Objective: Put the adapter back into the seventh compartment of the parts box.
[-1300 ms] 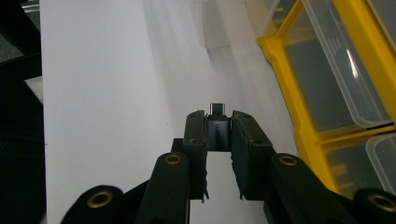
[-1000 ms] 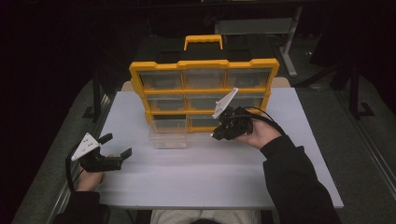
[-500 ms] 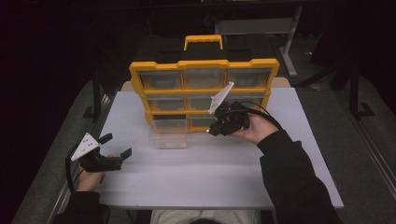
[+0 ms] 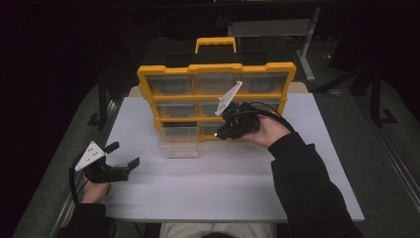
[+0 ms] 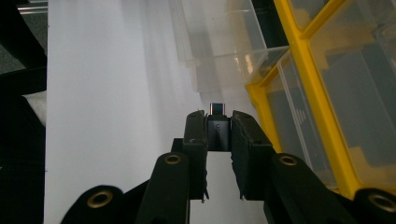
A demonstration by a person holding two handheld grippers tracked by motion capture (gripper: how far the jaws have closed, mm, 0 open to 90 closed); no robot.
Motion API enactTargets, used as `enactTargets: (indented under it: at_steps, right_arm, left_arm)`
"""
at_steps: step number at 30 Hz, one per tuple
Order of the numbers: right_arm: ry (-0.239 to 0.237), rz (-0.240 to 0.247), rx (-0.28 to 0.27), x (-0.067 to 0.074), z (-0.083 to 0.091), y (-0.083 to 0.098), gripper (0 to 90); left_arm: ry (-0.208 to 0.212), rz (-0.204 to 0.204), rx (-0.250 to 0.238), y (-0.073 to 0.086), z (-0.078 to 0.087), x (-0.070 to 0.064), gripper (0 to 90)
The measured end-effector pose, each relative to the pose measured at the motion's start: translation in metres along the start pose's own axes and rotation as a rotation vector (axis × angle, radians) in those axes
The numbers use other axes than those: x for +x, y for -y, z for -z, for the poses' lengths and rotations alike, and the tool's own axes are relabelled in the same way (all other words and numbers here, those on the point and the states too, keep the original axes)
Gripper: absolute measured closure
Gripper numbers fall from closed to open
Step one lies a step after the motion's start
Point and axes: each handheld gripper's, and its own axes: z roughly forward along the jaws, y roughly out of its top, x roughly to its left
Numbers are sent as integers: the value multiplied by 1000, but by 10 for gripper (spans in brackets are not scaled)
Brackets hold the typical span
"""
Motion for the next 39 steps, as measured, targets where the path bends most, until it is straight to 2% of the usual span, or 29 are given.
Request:
enactTargets:
  at_steps: [11,15,23,39]
  right_arm:
    - [-1,12,-15,-4,1,-15,748]
    - [0,34,-17,-5,-1,-23,748]
    - [-4,34,-19,-7,-4,-34,748]
    - [-12,74,-19,-7,-24,-58,748]
  left_arm:
    - [-1,1,-2,0,0,0,0]
    - [1,0,-1,0,0,0,0]
    - [0,0,-1,0,0,0,0]
    - [4,0,1,0,-1,0,0]
